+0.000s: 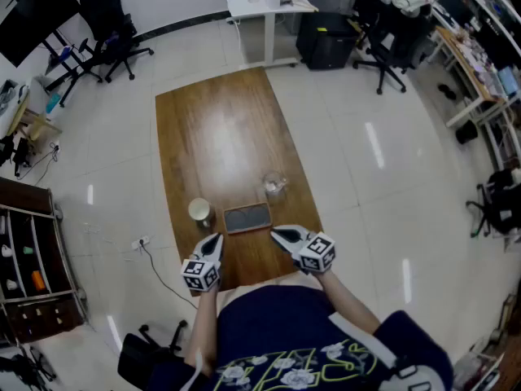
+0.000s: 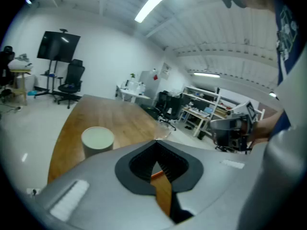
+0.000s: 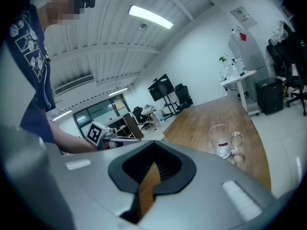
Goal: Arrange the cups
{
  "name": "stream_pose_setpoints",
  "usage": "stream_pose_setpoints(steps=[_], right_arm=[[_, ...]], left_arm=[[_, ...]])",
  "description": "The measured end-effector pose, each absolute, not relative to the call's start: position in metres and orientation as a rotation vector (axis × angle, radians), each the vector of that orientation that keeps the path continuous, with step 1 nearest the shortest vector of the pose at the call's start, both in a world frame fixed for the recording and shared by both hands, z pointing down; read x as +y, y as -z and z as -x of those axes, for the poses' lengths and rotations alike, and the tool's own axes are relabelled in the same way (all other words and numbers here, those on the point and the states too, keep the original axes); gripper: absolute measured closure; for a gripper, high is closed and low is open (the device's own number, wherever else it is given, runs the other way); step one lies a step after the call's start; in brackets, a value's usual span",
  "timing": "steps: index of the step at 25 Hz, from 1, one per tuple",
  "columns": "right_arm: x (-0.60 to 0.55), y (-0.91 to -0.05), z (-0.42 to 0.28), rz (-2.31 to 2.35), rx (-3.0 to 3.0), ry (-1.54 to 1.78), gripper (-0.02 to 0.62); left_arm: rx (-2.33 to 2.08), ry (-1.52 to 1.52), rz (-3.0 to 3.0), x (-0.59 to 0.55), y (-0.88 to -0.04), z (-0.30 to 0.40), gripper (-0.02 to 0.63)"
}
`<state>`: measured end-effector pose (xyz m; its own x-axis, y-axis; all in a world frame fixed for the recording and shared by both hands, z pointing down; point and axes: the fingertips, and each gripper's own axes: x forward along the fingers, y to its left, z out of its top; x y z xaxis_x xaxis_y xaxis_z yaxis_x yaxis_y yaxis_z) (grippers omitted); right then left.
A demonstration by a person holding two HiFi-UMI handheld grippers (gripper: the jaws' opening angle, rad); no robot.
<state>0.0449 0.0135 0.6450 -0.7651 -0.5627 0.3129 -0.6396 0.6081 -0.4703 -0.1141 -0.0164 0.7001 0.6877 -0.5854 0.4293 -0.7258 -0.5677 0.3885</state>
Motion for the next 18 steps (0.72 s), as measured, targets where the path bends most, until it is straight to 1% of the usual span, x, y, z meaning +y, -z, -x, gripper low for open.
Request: stream_pose_setpoints(steps=[3, 4, 5, 6, 7, 9, 10, 12, 18], right_arm=[[0.011, -0.651, -0.044, -1.007, -2.686, -0.877, 0.595], [0.012, -0.654, -0.044, -1.006, -2.686, -0.881, 0.595], [0.012, -0.654, -0.044, -1.005, -2.689, -0.881, 0.595], [0.012, -0.652, -0.044, -1.005, -2.69, -0.878, 0.595], [0.012, -0.651, -0.045, -1.007, -2.685, -0.877, 0.595], [0.013, -0.65, -0.048, -1.013, -2.666, -0.876, 0.595], [0.014, -0.648, -0.05, -1.016, -2.657, -0.872, 0.595], [0.014, -0.644, -0.053, -1.026, -2.646, -0.868, 0.595], [0.025, -0.658, -0.072, -1.103, -2.595, -0.905, 0.595]], left_arm=[[-1.182, -0.321, -2.262, -0.038, -0.711, 0.135, 0.603], [-1.257, -0.333, -2.229, -0.046, -0.717, 0.143, 0.535], [-1.33, -0.368, -2.198, -0.055, -0.724, 0.152, 0.393], [-1.385, -0.429, -2.172, -0.063, -0.733, 0.159, 0.275], [-1.421, -0.516, -2.15, -0.072, -0.743, 0.166, 0.207], [-1.453, -0.741, -2.114, -0.091, -0.771, 0.182, 0.116], [-1.45, -0.838, -2.097, -0.101, -0.785, 0.188, 0.099], [-1.404, -0.938, -2.065, -0.12, -0.809, 0.195, 0.067], [-1.222, -0.987, -2.047, -0.137, -0.85, 0.185, 0.067]])
